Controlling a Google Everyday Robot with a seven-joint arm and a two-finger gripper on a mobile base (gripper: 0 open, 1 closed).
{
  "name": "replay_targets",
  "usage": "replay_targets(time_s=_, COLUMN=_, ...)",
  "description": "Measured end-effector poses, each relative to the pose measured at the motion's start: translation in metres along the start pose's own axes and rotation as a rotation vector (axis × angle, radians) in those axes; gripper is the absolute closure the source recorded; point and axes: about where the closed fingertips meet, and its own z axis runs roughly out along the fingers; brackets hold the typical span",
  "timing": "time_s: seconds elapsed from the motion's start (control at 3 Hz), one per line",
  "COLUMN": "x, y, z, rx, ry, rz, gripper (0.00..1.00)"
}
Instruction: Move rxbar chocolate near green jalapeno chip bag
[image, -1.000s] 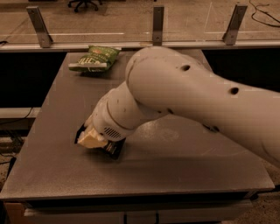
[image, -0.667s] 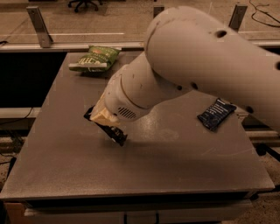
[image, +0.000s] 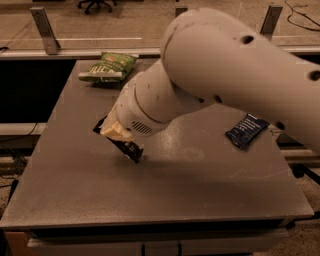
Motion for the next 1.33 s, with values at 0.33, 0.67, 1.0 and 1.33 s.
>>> replay_targets(time_s=0.33, x=0.002, y=-0.021, z=0.013, rx=0.043, ry=0.002, rz=-0.031, gripper=1.00)
replay_targets(time_s=0.67, x=0.011, y=-0.064, z=0.035, rx=0.102, ry=0.014, rz=-0.068, gripper=1.00)
replay_targets(time_s=1.0, x=0.026, y=-0.113, z=0.056, rx=0.149, ry=0.039, rz=-0.088, gripper=1.00)
replay_targets(time_s=1.33, x=0.033, y=-0.154, z=0.075, rx=0.177, ry=0.055, rz=-0.106, gripper=1.00)
